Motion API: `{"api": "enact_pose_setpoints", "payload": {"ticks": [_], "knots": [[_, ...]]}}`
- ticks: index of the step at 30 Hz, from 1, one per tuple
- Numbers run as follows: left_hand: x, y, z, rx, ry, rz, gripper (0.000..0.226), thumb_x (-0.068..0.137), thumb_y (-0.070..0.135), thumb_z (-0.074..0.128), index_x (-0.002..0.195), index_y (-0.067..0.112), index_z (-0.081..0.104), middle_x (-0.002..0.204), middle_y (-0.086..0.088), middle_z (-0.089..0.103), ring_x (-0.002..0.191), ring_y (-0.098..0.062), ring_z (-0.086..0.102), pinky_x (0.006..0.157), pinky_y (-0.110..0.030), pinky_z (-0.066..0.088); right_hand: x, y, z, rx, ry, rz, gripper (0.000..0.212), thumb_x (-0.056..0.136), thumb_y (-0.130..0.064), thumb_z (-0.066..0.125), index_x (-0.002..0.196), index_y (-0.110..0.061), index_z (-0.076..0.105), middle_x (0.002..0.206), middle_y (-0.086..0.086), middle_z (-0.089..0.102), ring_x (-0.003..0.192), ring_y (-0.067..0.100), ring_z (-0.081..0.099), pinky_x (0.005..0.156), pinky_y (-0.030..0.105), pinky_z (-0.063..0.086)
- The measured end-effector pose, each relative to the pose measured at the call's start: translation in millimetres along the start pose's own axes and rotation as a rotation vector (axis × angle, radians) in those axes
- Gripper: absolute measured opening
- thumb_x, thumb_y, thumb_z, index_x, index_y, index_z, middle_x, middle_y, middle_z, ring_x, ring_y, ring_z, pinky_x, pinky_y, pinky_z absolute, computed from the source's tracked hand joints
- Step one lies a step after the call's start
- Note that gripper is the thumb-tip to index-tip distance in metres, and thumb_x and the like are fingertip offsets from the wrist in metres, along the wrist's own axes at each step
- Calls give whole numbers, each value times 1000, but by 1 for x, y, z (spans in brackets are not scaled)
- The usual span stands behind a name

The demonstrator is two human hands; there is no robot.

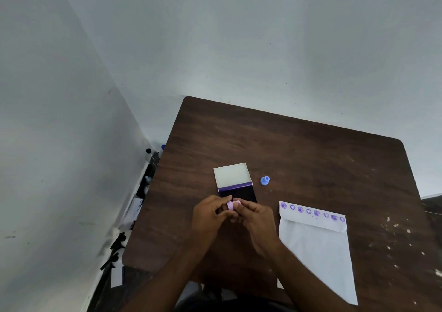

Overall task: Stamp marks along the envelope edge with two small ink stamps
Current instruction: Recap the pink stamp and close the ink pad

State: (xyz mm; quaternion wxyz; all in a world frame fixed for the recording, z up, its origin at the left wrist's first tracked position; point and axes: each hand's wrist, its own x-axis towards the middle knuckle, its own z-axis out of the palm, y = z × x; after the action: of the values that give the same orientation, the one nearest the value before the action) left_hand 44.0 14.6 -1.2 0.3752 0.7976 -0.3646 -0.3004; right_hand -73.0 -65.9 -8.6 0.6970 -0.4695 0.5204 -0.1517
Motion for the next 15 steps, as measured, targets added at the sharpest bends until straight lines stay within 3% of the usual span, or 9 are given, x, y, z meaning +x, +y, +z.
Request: {"api": "enact_pose_setpoints", "payload": {"ticks": [3, 5, 10, 15], "knots": [[1, 1, 2, -16, -5, -9, 38, 83, 26, 71, 117, 9, 66, 108, -8, 68, 91, -8, 52, 74, 8, 30, 2, -3, -3, -10, -3, 52, 37, 65, -39, 79, 94, -17, 77, 86, 3, 78, 82, 18, 73, 74, 24, 56], [3, 3, 5, -40, 2, -18, 38, 84, 25, 71, 117, 7, 66, 105, -5, 67, 90, -8, 52, 74, 7, 33, 4, -7, -4, 43, -20, 56, 29, 70, -31, 78, 92, -12, 77, 83, 7, 78, 77, 18, 73, 66, 20, 55], [11, 9, 7, -53, -23, -24, 38, 83, 27, 72, 117, 11, 67, 109, -7, 68, 89, -7, 56, 74, 6, 35, 10, -9, -9, 197, -12, 78, 24, 82, -16, 73, 101, -1, 74, 96, 19, 75, 92, 37, 71, 79, 39, 57], [17, 14, 7, -154, 16, -46, 55, 75, 22, 79, 127, 17, 60, 116, 1, 65, 103, -9, 60, 84, 2, 40, 10, -16, -12, 312, 21, 99, 19, 86, -10, 67, 102, -1, 72, 96, 19, 75, 89, 35, 72, 74, 35, 59]]}}
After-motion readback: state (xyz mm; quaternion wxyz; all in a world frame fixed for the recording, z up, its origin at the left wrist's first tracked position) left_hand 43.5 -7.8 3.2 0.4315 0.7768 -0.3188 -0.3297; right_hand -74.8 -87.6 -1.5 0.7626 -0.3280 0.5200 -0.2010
